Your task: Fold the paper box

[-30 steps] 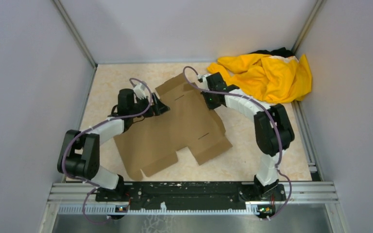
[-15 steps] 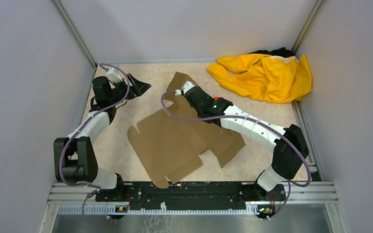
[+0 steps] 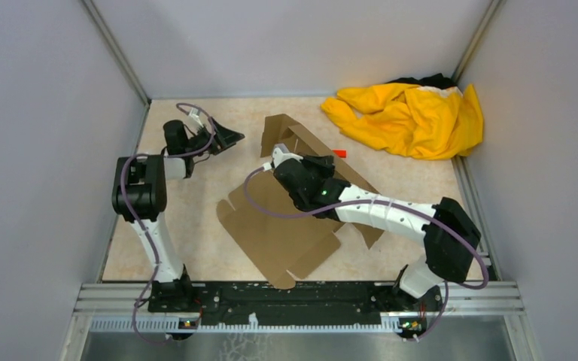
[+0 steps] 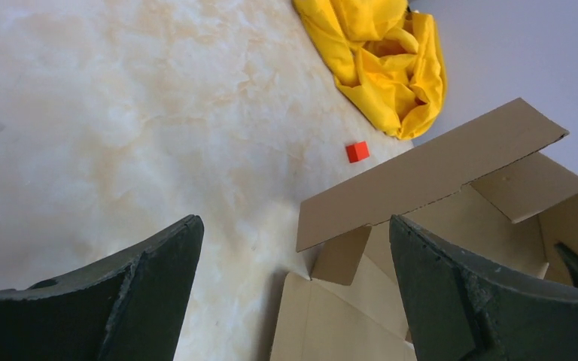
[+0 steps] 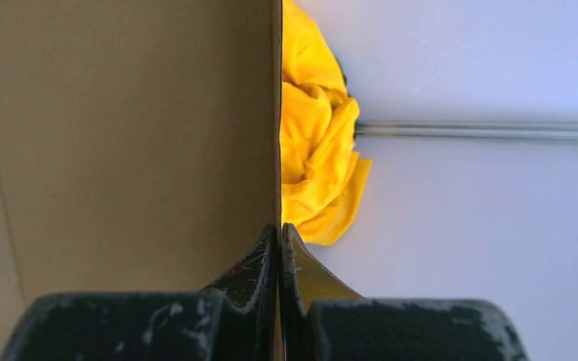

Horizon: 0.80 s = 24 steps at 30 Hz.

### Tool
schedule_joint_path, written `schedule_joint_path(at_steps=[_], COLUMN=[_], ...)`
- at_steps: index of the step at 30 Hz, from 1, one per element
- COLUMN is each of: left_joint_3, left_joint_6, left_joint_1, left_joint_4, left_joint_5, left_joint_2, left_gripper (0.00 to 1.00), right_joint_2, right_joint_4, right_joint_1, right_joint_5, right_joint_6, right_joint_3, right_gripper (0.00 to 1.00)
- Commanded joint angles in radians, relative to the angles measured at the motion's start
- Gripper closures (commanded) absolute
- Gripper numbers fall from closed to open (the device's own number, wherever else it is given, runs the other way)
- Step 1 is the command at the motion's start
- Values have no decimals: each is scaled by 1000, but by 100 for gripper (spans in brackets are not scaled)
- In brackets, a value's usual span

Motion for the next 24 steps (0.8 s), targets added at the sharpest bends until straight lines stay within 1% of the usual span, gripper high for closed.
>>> schedule_joint_path(at_steps=[1,3,4,6,8,10,12,16,18,21,24], left_joint_3=[89,121,133,160,197,253,288,333,323,276,203], left_joint_6=[54,105,107,92,89,130,155,150,149,144,131], left_joint_1=[-44,-81,-84,-88,-101,-118,-132,-152,-161,-173,-180], left_joint_4=[101,46,44,63,61,6,-29,-9,23,85,196], left_joint_5=[91,71,71,75,76,53,26,53,73,98,136], left_joint_2=[14,35,52,90,132,160,187,236,242,231,200], left_gripper=[2,5,7,15,20,21,21,21,21,21,20], right_joint_2=[-63,-68,-70,-70,-76,-78,-74,-70,-66,-57,-33], right_joint_4=[209,230,231,238,281,333,335,335,330,269,187], right_joint_1=[32,37,38,42,54,63,63,63,63,58,40], right_joint_5=[100,95,90,82,80,80,75,54,37,-1,-41], right_joint_6=[-150,-164,-167,-176,-212,-248,-252,-248,-226,-172,-111], right_joint_3=[-4,-4,-3,-8,-35,-56,-63,-76,-72,-49,-18], right_gripper=[100,100,100,100,100,100,100,100,100,100,100])
